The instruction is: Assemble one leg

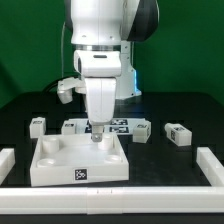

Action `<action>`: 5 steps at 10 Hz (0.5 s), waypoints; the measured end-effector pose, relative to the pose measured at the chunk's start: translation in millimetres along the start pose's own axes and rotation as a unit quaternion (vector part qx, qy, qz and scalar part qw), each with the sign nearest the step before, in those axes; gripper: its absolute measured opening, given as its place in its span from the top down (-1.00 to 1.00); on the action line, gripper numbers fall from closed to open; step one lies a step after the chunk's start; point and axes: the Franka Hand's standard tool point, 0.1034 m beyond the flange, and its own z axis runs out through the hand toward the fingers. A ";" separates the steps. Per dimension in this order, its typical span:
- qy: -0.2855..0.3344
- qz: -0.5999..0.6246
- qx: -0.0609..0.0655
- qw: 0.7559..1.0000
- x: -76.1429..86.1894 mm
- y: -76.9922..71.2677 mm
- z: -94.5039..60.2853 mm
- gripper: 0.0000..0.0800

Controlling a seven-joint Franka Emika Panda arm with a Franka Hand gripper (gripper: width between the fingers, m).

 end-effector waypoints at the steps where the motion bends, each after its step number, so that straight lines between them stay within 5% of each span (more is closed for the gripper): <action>1: 0.000 0.000 0.000 1.000 0.1 -0.4 0.4 -0.63; 3: 0.001 0.002 0.008 1.000 -2.9 -9.3 3.0 -0.63; 5: 0.009 0.000 0.023 1.000 -9.6 -41.8 14.0 -0.63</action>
Offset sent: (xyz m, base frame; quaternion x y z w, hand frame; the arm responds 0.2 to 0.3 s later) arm -0.0543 -0.0065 -0.0080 0.0309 0.0527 -0.0073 0.9981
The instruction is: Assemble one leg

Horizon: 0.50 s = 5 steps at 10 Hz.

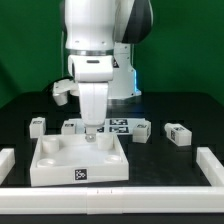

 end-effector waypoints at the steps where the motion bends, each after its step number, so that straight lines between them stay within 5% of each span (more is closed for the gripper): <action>1: 0.005 0.006 0.009 1.000 -1.7 -14.5 7.5 -0.63; 3: 0.013 0.012 0.027 0.999 -0.7 -31.1 23.5 -0.63; 5: 0.014 0.012 0.026 1.000 5.1 -26.6 24.8 -0.63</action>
Offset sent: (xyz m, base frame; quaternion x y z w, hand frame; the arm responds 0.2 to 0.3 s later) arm -0.0053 0.0108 -0.0242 0.0019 0.0328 -0.0064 0.9994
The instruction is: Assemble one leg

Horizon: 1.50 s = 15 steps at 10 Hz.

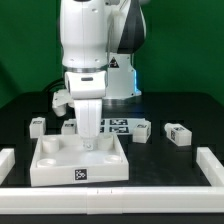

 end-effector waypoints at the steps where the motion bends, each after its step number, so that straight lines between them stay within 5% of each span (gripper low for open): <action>1: 0.000 0.001 -0.001 1.000 1.7 1.4 -1.1 -0.55; 2: 0.000 0.002 0.000 1.000 0.9 0.4 -0.2 -0.55; 3: 0.000 0.002 0.000 1.000 0.6 0.4 -0.1 -0.10; 4: 0.000 0.002 0.000 1.000 0.6 0.3 -0.1 -0.10; 6: 0.000 0.002 0.000 1.000 0.5 0.3 0.0 0.73; 15: 0.002 0.029 -0.007 1.000 8.9 4.9 -0.6 0.85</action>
Offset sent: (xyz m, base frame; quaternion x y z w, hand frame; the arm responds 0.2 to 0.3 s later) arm 0.0000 0.0000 0.0000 0.0000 0.0000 0.0000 1.0000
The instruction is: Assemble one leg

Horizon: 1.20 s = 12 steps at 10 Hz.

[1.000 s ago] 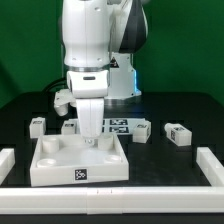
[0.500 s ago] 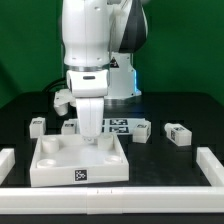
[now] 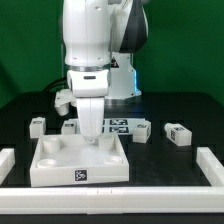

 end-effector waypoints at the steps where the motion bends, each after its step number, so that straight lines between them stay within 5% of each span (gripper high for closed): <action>1: 0.003 0.014 -0.005 1.000 9.7 4.9 0.0 0.85; 7: 0.022 -0.003 -0.018 1.000 86.8 45.7 -2.7 0.85; 12: 0.023 -0.005 -0.025 0.999 95.1 57.6 -3.5 0.85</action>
Offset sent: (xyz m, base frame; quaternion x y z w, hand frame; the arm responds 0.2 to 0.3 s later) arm 0.0147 0.0576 -0.0077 -0.0117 0.0269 0.0040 0.9996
